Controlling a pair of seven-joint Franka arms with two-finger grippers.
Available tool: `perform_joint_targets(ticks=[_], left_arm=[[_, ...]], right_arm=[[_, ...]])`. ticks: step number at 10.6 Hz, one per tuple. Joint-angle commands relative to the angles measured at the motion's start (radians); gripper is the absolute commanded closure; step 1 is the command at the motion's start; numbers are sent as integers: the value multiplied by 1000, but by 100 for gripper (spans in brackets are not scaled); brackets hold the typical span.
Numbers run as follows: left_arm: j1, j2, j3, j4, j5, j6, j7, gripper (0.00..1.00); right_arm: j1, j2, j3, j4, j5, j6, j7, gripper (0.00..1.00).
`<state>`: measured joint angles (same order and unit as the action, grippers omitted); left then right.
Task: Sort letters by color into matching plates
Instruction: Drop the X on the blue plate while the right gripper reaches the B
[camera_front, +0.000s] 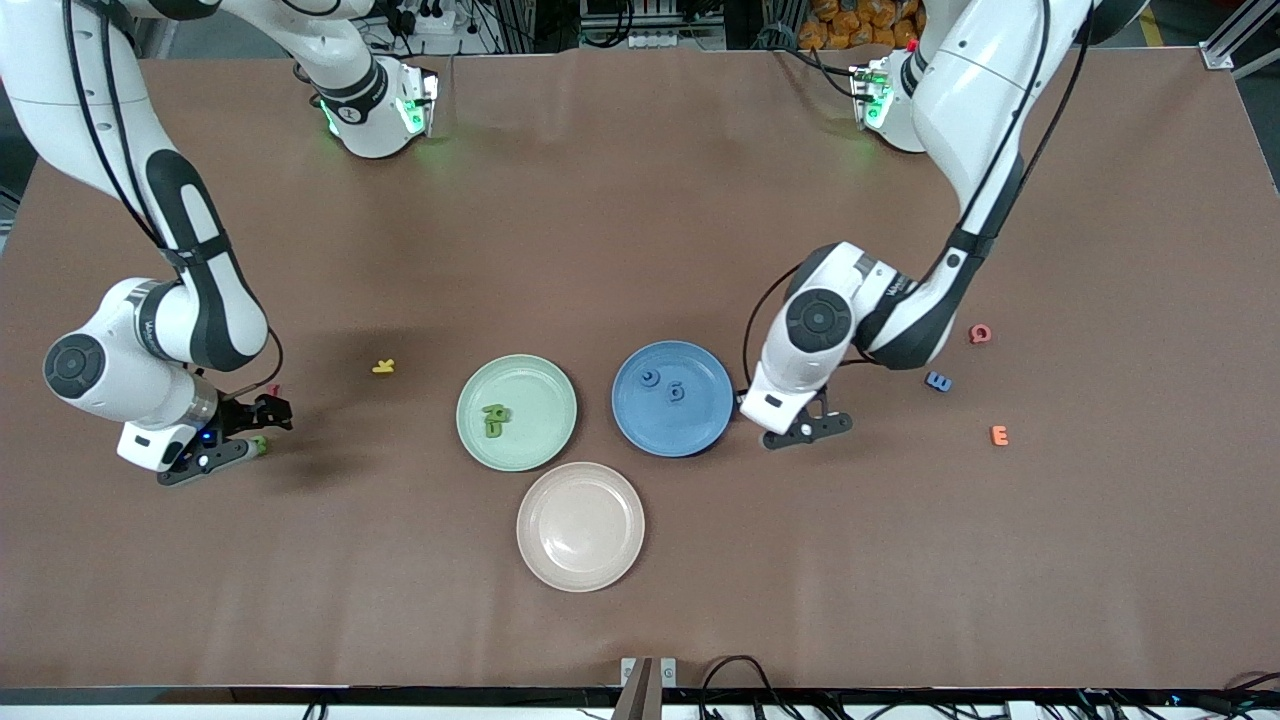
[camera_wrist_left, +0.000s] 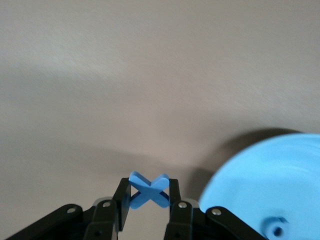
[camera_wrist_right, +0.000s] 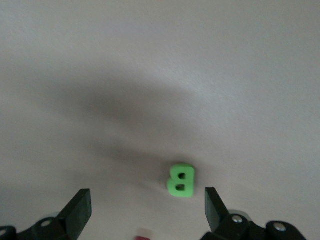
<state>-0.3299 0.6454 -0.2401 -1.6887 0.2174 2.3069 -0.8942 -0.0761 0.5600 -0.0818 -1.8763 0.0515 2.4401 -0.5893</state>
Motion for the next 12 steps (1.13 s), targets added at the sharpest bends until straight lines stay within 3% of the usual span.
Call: perform_joint_targets(ticks=[1, 3, 7, 8, 9, 12], left_arm=[[-21, -26, -51, 10, 11, -24, -83, 100], [-24, -20, -91, 35, 11, -29, -123, 100], [-52, -7, -91, 55, 11, -29, -137, 100], [-57, 0, -91, 57, 13, -29, -137, 91], [-69, 6, -91, 57, 23, -29, -134, 1], [-83, 10, -80, 53, 23, -29, -132, 0]], right_arm=[[-48, 20, 16, 9, -70, 17, -20, 0], [-48, 43, 17, 19, -71, 46, -20, 0], [-50, 80, 17, 16, -70, 119, -20, 0], [-54, 80, 19, 14, -70, 119, -20, 0], [-57, 80, 20, 14, -70, 119, -20, 1], [-59, 80, 20, 12, -71, 119, -23, 31]])
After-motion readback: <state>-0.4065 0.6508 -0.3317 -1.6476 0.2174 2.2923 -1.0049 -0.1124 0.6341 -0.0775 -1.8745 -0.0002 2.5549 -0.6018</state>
